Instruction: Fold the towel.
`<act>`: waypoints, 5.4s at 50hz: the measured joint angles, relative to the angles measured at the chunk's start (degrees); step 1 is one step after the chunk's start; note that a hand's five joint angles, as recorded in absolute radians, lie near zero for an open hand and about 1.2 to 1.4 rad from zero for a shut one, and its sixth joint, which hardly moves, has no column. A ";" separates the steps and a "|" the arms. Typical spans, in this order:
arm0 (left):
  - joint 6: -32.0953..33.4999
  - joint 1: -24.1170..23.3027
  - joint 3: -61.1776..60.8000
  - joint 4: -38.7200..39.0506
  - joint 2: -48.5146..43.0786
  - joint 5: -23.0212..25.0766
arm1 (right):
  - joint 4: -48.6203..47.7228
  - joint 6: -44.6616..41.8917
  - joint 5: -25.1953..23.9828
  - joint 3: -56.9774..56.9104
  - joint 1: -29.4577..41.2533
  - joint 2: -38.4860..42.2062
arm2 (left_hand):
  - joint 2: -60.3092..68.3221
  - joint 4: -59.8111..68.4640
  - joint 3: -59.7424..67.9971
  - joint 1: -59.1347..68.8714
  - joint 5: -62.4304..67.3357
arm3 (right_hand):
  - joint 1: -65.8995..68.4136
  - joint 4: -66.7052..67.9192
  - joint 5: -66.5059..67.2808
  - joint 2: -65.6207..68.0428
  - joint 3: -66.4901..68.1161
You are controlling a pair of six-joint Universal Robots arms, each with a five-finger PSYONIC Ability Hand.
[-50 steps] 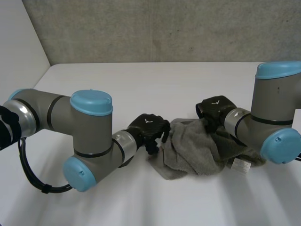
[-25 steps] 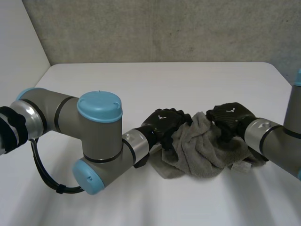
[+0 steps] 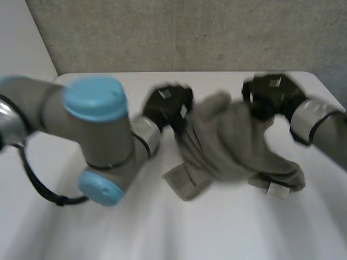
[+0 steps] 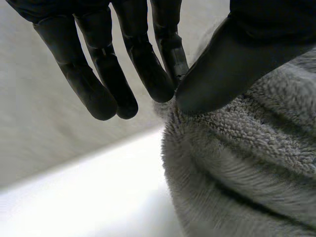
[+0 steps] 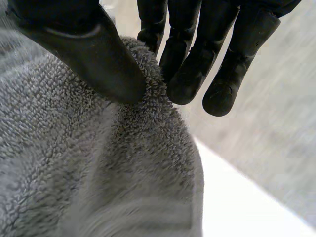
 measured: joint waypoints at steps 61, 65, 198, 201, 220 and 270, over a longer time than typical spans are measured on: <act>6.38 8.12 -28.96 -10.42 11.37 7.42 | 3.62 -11.86 -5.25 18.90 2.58 0.57 | -66.62 -66.81 -68.56 -60.87 -63.37 | 0.06 0.01 0.30 0.00 0.01; 6.37 6.43 -29.32 -10.98 11.60 9.44 | 2.87 -11.97 -5.42 19.76 1.84 0.68 | -66.62 -66.81 -68.36 -60.87 -63.18 | 0.06 0.01 0.30 0.00 0.01; 27.24 11.38 -47.65 31.04 11.61 -1.38 | -18.59 -12.04 -0.56 29.48 -2.37 1.41 | -1.03 0.03 -0.43 0.63 1.66 | -42.22 -43.81 -44.78 -40.92 -42.44; 27.24 11.38 -47.69 31.01 11.39 -1.33 | -17.36 -11.72 -0.51 29.06 -2.49 1.66 | -1.04 0.03 -0.43 0.63 1.66 | -44.23 -44.87 -46.32 -42.18 -44.03; 27.21 15.25 -47.46 30.89 11.02 -1.49 | -13.61 -7.97 -2.10 26.14 -5.07 6.67 | -1.04 0.03 -0.42 0.63 1.66 | -44.77 -45.04 -45.52 -42.73 -44.53; 27.26 14.54 -47.75 30.55 14.72 -0.64 | -20.87 10.22 -4.12 28.29 -9.18 -9.64 | -62.99 -64.46 -66.69 -58.70 -63.02 | 0.79 0.07 0.81 1.39 0.29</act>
